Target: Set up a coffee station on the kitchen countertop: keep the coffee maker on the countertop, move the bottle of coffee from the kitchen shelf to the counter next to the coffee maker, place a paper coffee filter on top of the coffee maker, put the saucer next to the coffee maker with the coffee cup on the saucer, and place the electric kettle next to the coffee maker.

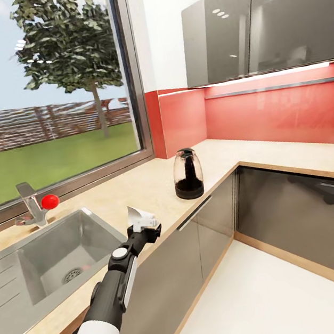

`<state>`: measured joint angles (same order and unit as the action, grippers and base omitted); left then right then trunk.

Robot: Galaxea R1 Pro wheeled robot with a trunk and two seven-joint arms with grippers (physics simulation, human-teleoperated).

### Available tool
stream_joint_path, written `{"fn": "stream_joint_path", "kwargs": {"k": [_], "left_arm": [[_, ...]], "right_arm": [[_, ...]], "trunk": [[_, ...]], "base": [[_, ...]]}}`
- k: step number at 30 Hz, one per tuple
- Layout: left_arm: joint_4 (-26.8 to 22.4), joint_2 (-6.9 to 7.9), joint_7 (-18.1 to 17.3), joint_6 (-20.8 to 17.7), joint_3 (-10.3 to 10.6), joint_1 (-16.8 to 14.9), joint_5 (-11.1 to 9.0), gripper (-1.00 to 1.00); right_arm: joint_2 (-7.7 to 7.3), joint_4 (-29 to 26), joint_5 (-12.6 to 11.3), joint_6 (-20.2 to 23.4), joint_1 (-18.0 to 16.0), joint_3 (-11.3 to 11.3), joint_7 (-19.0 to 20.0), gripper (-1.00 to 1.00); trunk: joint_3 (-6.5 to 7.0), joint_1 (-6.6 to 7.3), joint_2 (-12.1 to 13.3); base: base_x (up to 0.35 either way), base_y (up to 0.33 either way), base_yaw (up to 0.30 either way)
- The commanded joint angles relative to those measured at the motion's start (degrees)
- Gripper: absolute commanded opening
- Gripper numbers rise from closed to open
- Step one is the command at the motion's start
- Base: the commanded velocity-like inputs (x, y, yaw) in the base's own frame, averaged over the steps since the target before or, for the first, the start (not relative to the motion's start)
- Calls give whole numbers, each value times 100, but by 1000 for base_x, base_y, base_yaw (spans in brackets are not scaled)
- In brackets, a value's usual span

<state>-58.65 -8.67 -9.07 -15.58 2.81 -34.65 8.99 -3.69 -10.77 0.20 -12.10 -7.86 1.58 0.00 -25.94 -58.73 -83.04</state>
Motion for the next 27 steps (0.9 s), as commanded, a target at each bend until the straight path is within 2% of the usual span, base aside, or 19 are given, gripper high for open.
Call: {"fn": "stream_joint_path", "kwargs": {"k": [1, 26, 27], "left_arm": [[-3, -3, -34, -24, -9, -2, 60, 100], [20, -3, -34, -24, -9, 0, 59, 100], [-13, -36, -18, -57, -42, -6, 26, 100]], "right_arm": [[-2, 4, 3, -17, -4, 15, 0, 100], [-1, 4, 1, -16, -1, 18, 0, 100], [-34, 38, 10, -30, -34, 35, 9, 100]], "trunk": [[-6, 0, -4], [-6, 0, -4], [-6, 0, -4]], "base": [[0, 0, 0], [49, 0, 0], [0, 0, 0]]}}
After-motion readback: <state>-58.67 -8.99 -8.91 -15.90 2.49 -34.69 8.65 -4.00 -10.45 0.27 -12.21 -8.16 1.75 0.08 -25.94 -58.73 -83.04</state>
